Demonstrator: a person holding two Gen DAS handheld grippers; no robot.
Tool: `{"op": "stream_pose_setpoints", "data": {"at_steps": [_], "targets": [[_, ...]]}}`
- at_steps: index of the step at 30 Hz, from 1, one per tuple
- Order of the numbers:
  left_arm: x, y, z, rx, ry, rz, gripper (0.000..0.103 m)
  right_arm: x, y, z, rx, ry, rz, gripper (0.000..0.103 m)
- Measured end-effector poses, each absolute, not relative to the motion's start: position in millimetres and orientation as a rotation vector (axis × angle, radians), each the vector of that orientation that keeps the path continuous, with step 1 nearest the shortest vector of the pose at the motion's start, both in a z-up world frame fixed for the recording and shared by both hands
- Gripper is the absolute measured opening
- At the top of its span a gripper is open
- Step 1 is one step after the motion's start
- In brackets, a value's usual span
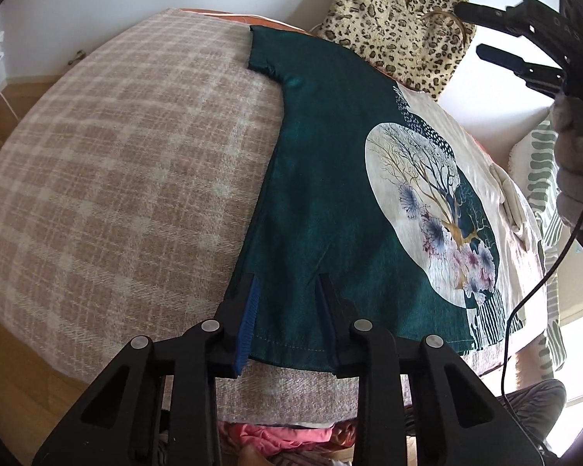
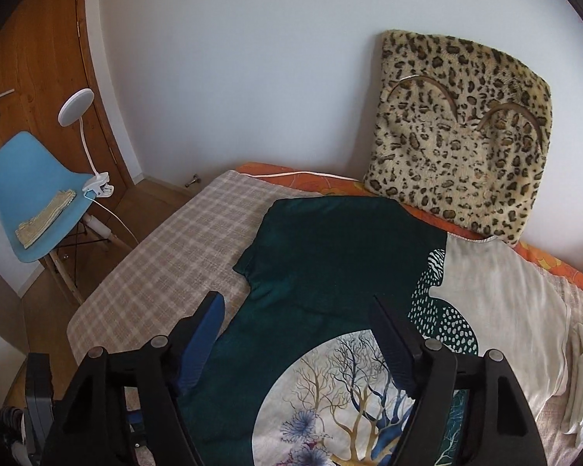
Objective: Fold small clothes
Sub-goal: 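Move the left tool to the green hem while the right tool reaches the green shoulder, then close the left tool on the green hem while the right tool grips the green shoulder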
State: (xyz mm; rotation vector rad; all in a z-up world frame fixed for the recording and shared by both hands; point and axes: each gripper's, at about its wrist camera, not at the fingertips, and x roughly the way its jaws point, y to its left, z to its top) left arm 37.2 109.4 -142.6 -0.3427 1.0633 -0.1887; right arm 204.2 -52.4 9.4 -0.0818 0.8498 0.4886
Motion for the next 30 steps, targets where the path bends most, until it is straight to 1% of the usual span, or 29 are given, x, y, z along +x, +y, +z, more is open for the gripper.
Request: {"op": "stream_pose_setpoints", "data": {"at_steps": [2, 7, 11, 15, 16, 17, 18, 21, 25, 28, 30], "targets": [[38.6, 111.8, -144.3, -0.351, 1.067, -0.187, 0.025, 220.8, -34.2, 2.2, -0.091, 0.878, 0.504, 0.077], [40.5, 117.3, -153.7, -0.377, 1.091, -0.19, 0.024, 271.1, -1.2, -27.7, -0.02, 0.996, 0.507, 0.074], [42.2, 119.6, -156.1, -0.402, 1.09, -0.209, 0.021, 304.5, 25.5, -56.3, -0.013, 1.06, 0.486, 0.068], [46.0, 121.5, -157.8, -0.431, 1.095, -0.225, 0.021, 326.4, 51.0, -82.9, -0.018, 1.111, 0.488, 0.066], [47.6, 121.0, -157.8, -0.436, 1.095, -0.235, 0.019, 331.0, 57.9, -88.9, -0.026, 1.122, 0.49, 0.065], [48.6, 120.2, -158.3, -0.443, 1.098, -0.25, 0.014, 335.9, 64.2, -95.1, -0.035, 1.131, 0.489, 0.064], [49.1, 119.5, -159.5, -0.458, 1.102, -0.268, 0.012, 340.5, 70.3, -100.8, -0.042, 1.137, 0.487, 0.064], [48.1, 117.7, -161.6, -0.474, 1.107, -0.29, 0.011, 349.9, 85.0, -114.0, -0.058, 1.15, 0.483, 0.064], [47.9, 122.4, -161.0, -0.513, 1.096, -0.299, 0.006, 355.6, 103.7, -128.7, -0.121, 1.159, 0.473, 0.062], [48.4, 126.8, -155.4, -0.529, 1.073, -0.307, 0.006, 357.2, 114.1, -143.9, -0.186, 1.171, 0.455, 0.056], [49.1, 125.6, -151.6, -0.517, 1.061, -0.316, 0.005, 356.7, 118.3, -153.1, -0.226, 1.188, 0.443, 0.048]]}}
